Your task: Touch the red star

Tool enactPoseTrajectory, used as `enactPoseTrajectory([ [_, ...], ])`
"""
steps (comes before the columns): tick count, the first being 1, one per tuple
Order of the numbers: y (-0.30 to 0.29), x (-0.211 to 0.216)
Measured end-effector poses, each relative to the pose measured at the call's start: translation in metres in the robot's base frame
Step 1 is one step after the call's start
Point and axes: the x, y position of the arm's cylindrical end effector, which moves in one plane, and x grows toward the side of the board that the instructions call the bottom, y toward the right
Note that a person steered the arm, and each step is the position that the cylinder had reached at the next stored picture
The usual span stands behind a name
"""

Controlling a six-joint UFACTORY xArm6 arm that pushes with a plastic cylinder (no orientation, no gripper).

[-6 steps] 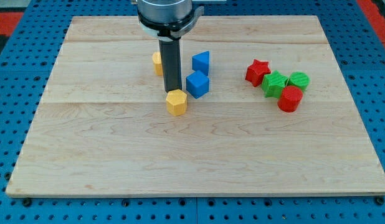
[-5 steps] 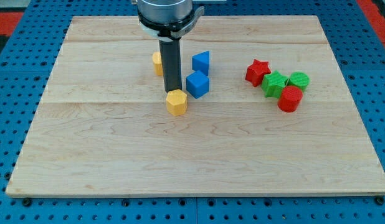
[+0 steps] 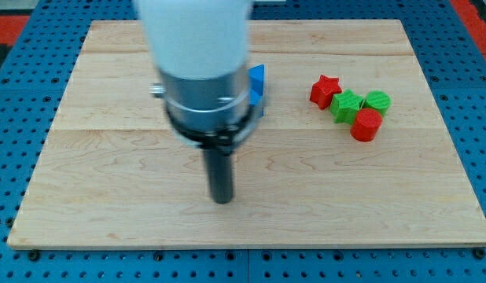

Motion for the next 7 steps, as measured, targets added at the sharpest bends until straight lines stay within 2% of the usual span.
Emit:
enactPoseTrajectory([
  [1, 0.062, -0.014],
  [2, 0.093, -0.044],
  [4, 0.095, -0.066],
  [5, 0.105, -0.105],
  [7, 0.11, -0.142],
])
